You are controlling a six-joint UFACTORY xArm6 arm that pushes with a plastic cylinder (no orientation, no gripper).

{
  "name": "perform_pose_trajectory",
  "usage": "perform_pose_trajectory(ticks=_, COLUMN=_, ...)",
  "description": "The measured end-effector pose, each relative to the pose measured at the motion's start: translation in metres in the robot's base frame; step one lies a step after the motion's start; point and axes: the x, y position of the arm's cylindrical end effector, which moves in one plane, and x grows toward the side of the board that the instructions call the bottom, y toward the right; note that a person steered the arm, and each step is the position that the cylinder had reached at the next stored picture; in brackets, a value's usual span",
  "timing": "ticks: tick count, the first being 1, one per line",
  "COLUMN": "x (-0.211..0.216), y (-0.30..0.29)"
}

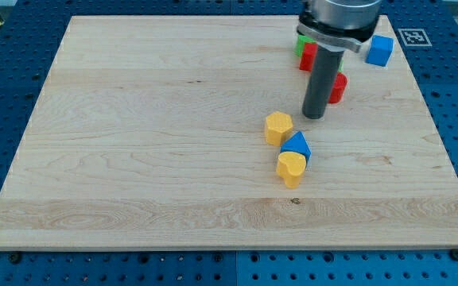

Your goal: Move the arm to the top right corner

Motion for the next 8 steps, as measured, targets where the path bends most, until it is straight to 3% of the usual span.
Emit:
perform_pose_trajectory(ticks=5, x=0.016, y=0.078)
perform_pose_trajectory(ticks=8, x=-0.061, y=0.078)
